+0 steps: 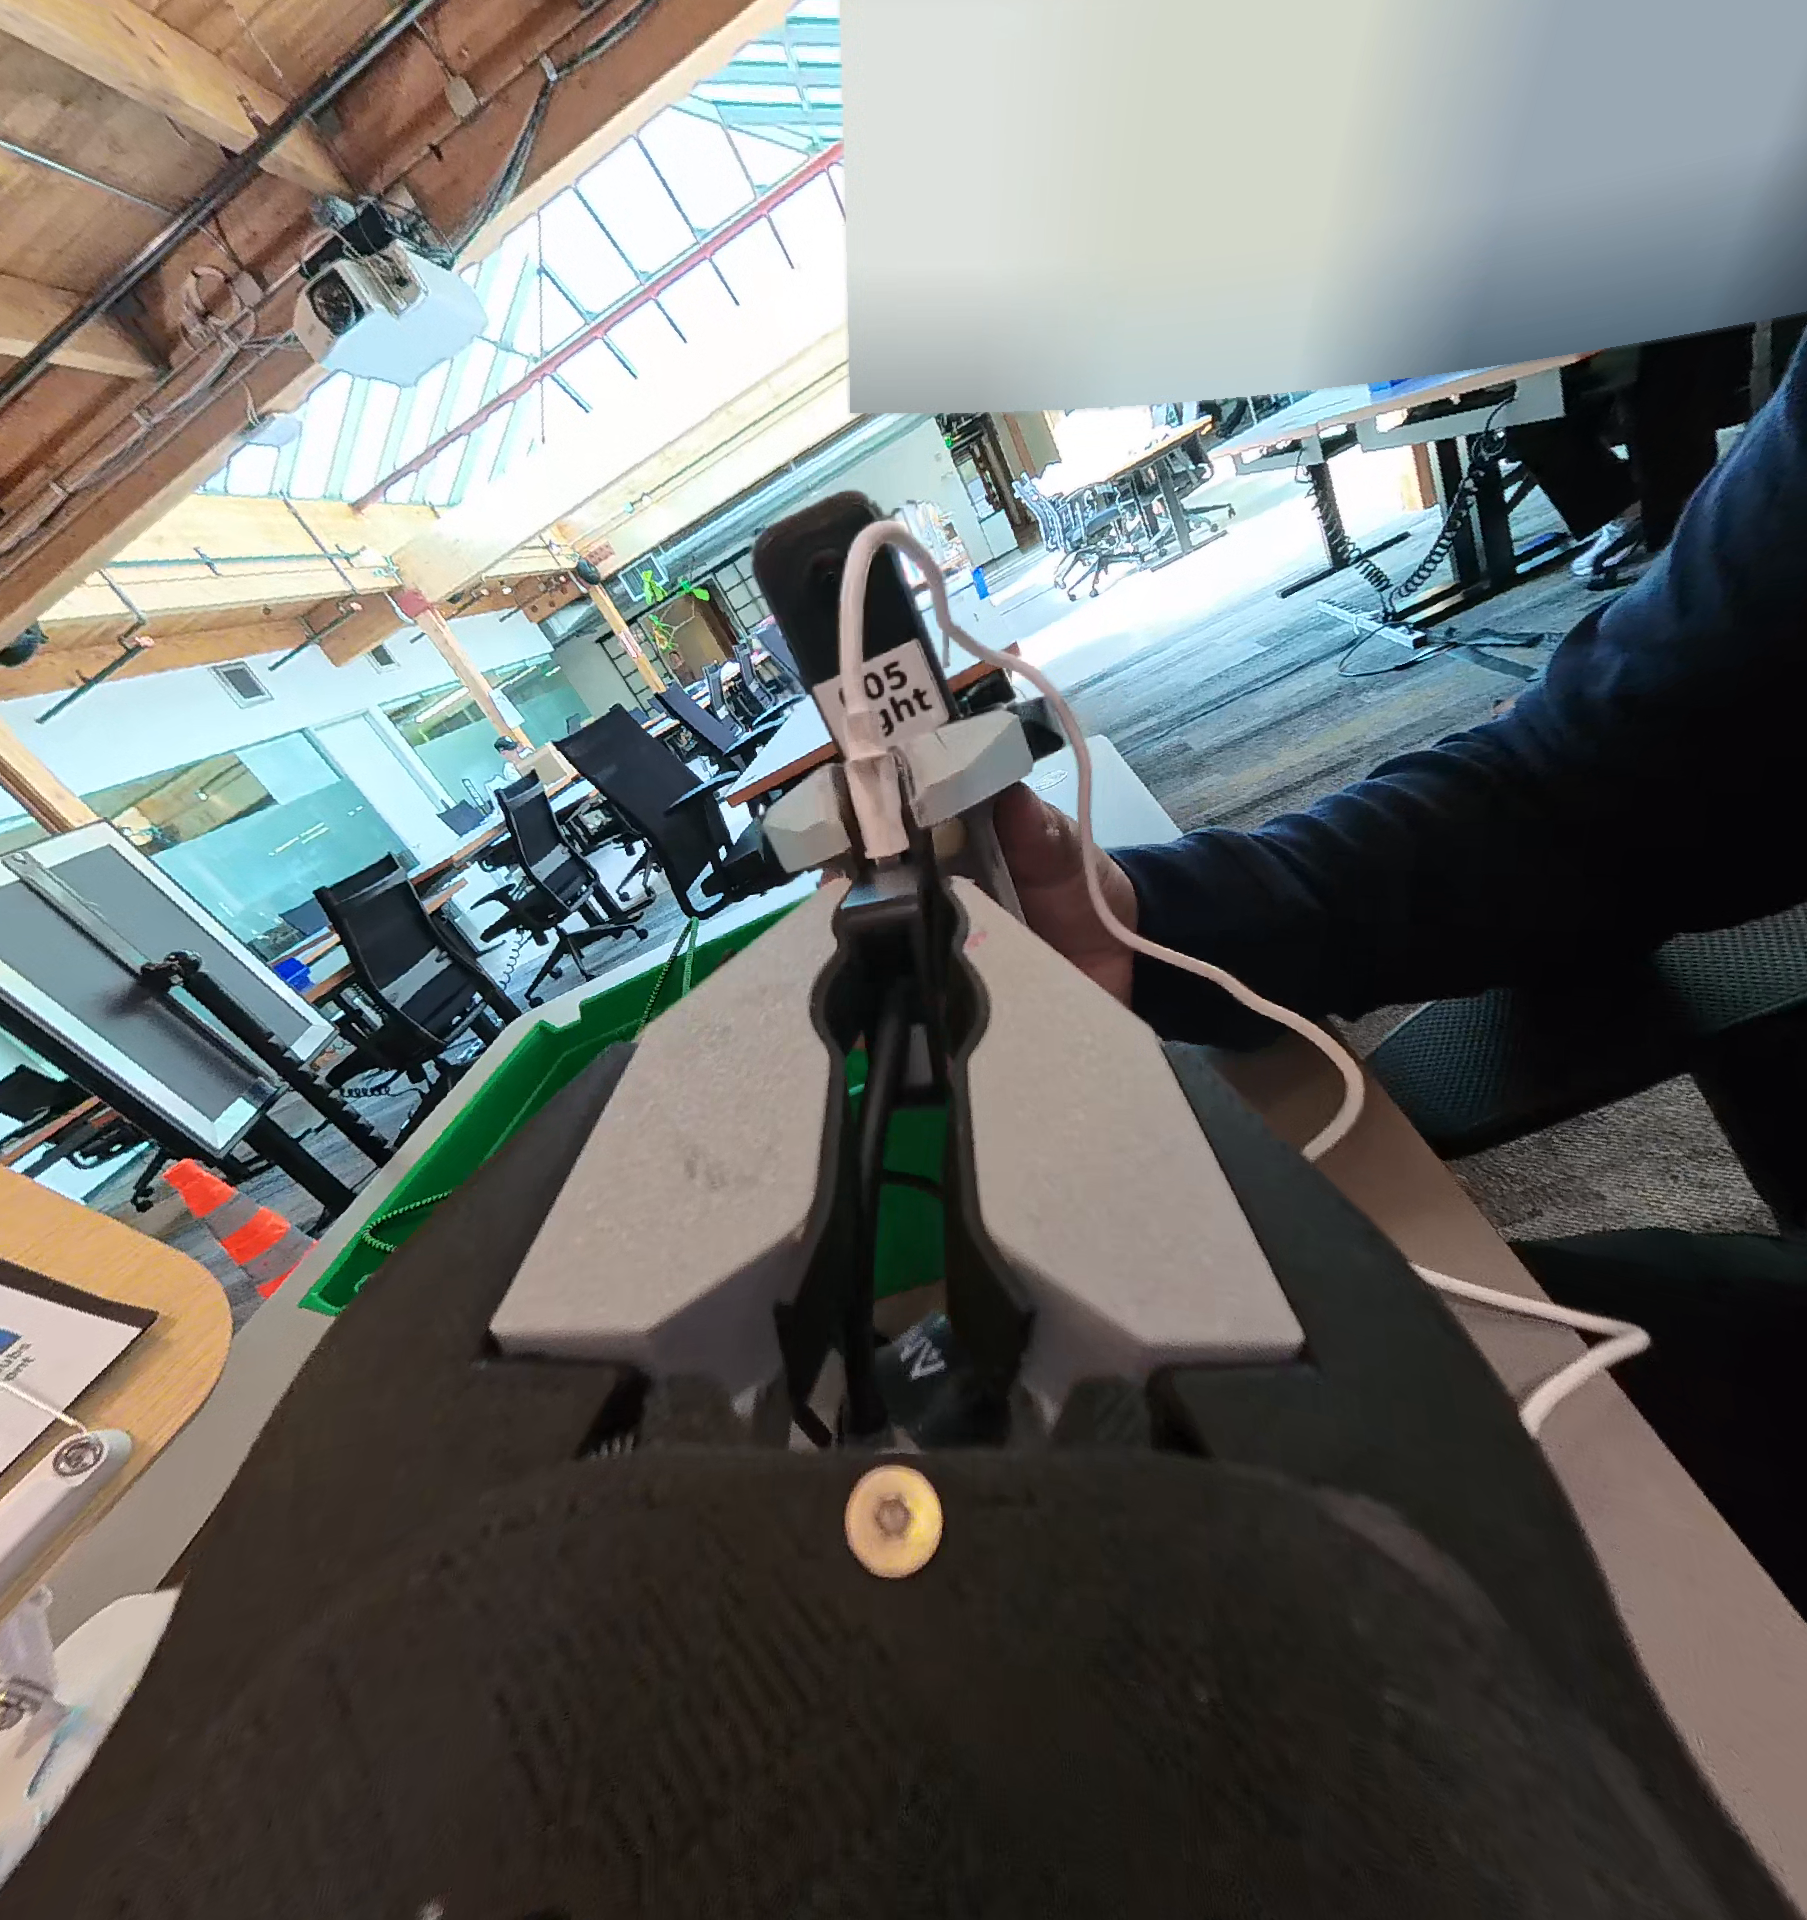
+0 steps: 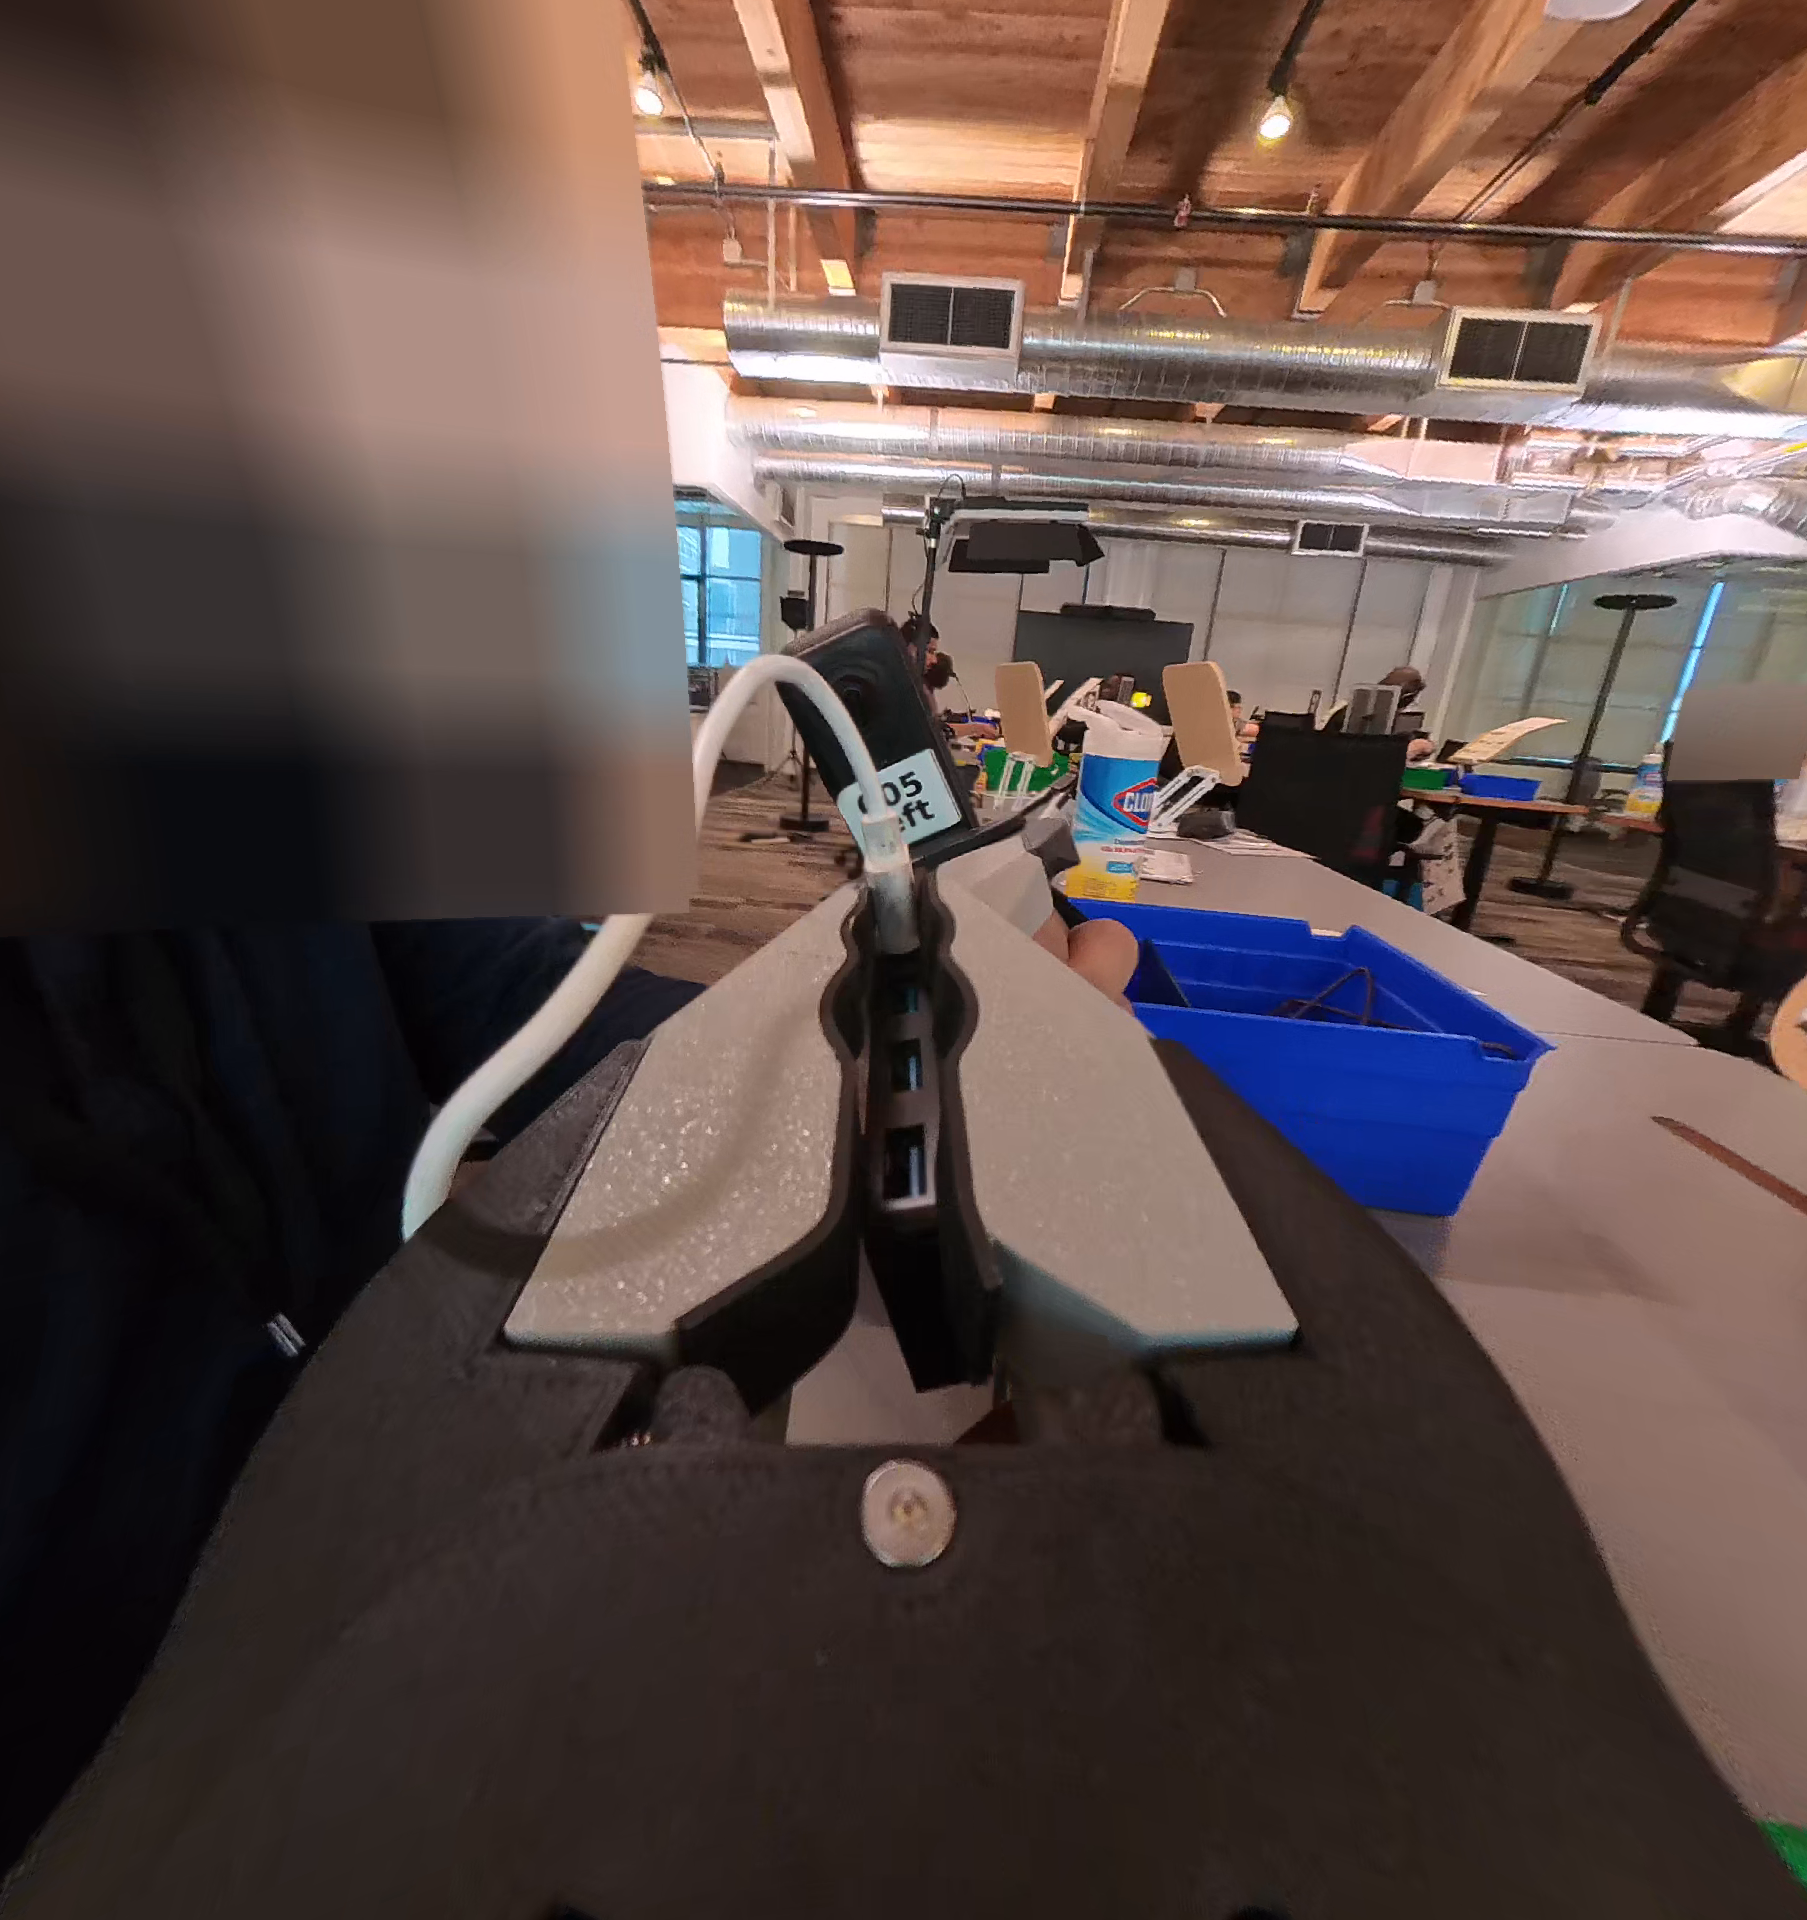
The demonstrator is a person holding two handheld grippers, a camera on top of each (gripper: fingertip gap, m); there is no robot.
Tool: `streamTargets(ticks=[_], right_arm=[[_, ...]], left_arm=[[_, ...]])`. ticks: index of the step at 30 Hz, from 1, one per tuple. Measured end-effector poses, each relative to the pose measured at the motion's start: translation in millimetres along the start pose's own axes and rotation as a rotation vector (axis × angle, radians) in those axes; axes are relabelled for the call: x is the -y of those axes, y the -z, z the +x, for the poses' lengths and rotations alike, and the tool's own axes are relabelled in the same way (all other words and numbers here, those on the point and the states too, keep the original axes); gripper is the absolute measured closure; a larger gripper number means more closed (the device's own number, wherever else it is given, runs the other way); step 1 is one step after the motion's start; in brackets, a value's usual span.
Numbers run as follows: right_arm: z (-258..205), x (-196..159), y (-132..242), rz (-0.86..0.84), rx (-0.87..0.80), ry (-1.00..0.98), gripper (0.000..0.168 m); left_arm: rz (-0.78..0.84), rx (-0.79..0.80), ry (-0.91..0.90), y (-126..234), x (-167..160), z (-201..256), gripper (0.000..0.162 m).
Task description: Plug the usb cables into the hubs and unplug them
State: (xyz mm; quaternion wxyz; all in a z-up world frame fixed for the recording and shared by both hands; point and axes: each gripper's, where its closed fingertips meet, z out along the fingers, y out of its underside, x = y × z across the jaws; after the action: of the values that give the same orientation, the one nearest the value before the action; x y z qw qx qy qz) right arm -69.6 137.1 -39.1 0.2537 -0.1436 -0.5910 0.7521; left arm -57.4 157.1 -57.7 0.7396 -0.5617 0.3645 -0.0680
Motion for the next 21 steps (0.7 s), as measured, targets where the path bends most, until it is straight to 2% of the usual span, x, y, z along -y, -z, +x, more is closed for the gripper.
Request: streamTargets(ticks=[9, 13, 15, 19, 21], right_arm=[[2.4, 0.8, 0.2, 0.041, 0.052, -0.177, 0.163], [3.4, 0.1, 0.0, 0.031, 0.052, -0.196, 0.162], [6.6, -0.3, 0.0, 0.01, 0.0, -0.122, 0.163], [1.9, -0.7, -2.5, -0.118, -0.13, 0.255, 0.163], [3.2, -3.4, -0.9, -0.175, -0.164, 0.349, 0.162]], left_arm=[[-0.008, 0.003, 0.0, 0.8, -1.0, -1.5, 0.152], [-0.006, -0.002, 0.012, 1.3, -1.8, -2.0, 0.151], [-0.011, 0.012, 0.038, 0.8, -3.0, -5.5, 0.152], [0.044, -0.063, 0.132, 0.6, 1.5, 0.3, 0.154], [0.02, -0.033, 0.116, -0.1, -2.3, -3.0, 0.155]])
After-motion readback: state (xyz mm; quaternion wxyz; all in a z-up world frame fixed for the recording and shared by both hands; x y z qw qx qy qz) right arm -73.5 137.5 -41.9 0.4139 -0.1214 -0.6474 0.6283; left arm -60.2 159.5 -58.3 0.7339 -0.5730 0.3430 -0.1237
